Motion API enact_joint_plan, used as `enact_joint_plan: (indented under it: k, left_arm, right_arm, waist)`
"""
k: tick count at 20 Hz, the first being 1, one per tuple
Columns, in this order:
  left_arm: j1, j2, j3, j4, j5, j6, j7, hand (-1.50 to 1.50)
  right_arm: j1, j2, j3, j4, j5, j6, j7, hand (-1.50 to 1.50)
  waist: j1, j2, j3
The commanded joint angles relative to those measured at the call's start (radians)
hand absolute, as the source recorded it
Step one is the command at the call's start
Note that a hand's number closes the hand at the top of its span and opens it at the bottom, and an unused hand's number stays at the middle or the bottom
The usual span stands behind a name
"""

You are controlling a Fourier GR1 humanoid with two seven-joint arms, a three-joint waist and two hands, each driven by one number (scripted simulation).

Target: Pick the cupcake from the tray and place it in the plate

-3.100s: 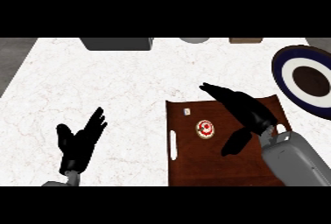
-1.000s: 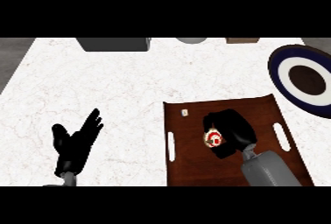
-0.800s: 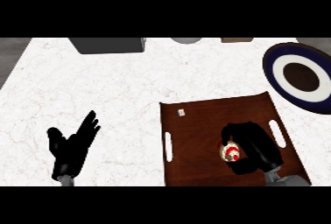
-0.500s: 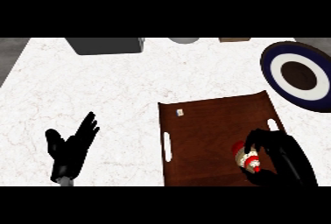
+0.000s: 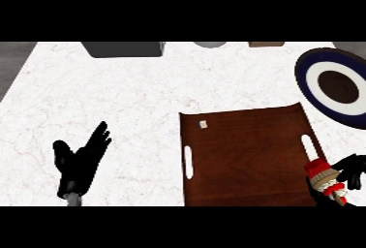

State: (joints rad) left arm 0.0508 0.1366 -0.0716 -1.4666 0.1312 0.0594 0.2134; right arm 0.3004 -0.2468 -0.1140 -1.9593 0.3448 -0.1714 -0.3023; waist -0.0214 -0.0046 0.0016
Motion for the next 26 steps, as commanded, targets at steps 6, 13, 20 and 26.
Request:
enact_joint_plan:
  k: [6, 13, 20, 26]
  left_arm:
    - [-0.018, -0.034, -0.032, 0.052, -0.035, -0.003, -0.029, 0.0]
    - [-0.028, -0.034, -0.025, 0.054, -0.017, -0.031, -0.011, 0.0]
    - [-0.094, -0.061, -0.031, 0.108, -0.046, -0.007, -0.022, 0.0]
    - [-0.098, -0.026, -0.004, 0.045, -0.013, -0.035, 0.027, 0.0]
  right_arm:
    - [-0.286, -0.096, -0.299, 0.324, -0.347, 0.084, 0.006, 1.5]
    - [-0.508, -0.18, -0.431, 0.769, -0.31, -0.019, -0.181, 1.5]
    - [-0.76, -0.368, -0.498, 1.267, -0.307, 0.026, -0.392, 1.5]
    - [-0.919, -0.464, -0.505, 1.525, -0.271, 0.016, -0.47, 1.5]
  waist:
    - [0.03, 0.007, -0.001]
    - [0.043, 0.012, 0.0]
    - [0.056, 0.022, 0.002]
    - [0.076, 0.027, 0.004]
